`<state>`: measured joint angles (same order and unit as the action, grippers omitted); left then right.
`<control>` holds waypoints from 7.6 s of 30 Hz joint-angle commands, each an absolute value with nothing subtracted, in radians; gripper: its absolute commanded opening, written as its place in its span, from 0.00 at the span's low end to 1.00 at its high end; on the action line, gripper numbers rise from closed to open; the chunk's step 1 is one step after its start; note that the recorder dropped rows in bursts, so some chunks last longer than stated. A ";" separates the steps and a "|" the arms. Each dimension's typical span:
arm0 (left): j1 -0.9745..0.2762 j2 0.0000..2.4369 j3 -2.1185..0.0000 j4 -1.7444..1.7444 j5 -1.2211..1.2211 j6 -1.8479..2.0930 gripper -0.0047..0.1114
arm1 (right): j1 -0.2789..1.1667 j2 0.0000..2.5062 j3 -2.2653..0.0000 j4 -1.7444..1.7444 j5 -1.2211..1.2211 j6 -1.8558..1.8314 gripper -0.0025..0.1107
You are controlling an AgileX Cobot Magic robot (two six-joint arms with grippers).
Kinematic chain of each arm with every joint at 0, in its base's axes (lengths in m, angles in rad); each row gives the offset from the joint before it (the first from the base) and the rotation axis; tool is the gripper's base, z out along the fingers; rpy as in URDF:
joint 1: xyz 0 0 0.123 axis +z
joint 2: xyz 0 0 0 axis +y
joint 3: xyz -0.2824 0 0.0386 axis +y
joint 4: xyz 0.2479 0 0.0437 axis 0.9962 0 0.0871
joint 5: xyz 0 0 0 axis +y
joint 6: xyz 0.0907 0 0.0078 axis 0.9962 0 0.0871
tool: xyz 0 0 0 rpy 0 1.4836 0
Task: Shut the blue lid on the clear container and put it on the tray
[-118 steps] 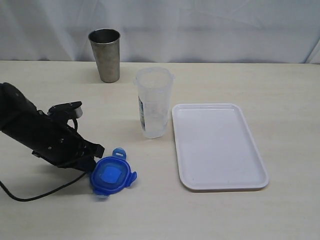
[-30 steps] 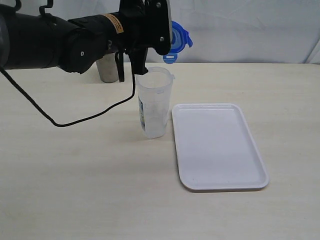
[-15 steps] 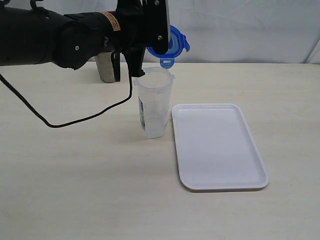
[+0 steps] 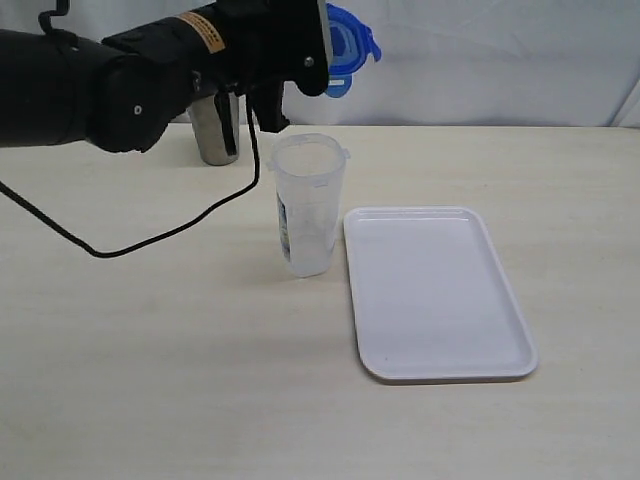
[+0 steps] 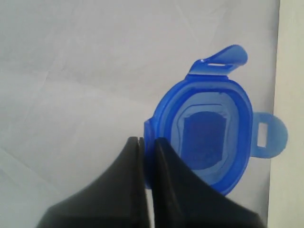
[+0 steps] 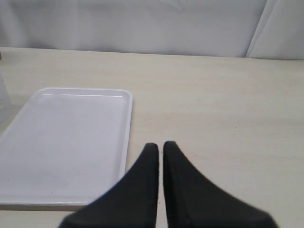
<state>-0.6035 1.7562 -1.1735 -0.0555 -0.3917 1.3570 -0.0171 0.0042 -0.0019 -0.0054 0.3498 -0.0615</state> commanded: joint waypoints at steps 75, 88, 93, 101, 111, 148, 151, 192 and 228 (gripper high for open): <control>-0.676 1.797 -1.021 -0.247 -0.660 1.433 0.04 | -0.021 0.000 0.000 -0.012 0.346 -0.064 0.06; -0.676 1.797 -1.021 -0.247 -0.630 1.433 0.04 | -0.021 0.000 0.000 -0.012 0.346 -0.064 0.06; -0.676 1.791 -1.021 -0.244 -0.762 1.410 0.04 | -0.021 0.000 0.000 -0.012 0.346 -0.064 0.06; -0.657 1.789 -1.021 -0.244 -0.700 1.411 0.04 | -0.021 0.000 0.000 -0.012 0.346 -0.064 0.06; -0.612 1.789 -1.021 -0.218 -0.671 1.330 0.04 | -0.021 0.000 0.000 -0.012 0.346 -0.064 0.06; -0.618 1.757 -1.009 -0.177 -0.555 1.313 0.04 | -0.021 0.000 0.000 -0.012 0.346 -0.064 0.06; -0.618 1.757 -1.008 -0.175 -0.529 1.313 0.04 | -0.021 0.000 0.000 -0.012 0.346 -0.064 0.06; -0.664 1.745 -1.000 -0.322 -0.510 1.550 0.04 | -0.021 0.000 0.000 -0.012 0.346 -0.064 0.06; -0.734 1.705 -1.000 -0.464 -0.468 1.704 0.04 | -0.021 0.000 0.000 -0.012 0.346 -0.064 0.06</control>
<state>-0.7240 1.7135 -1.0027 -0.4466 -0.4499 1.7022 -0.0171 0.0042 -0.0019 -0.0054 0.3498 -0.0615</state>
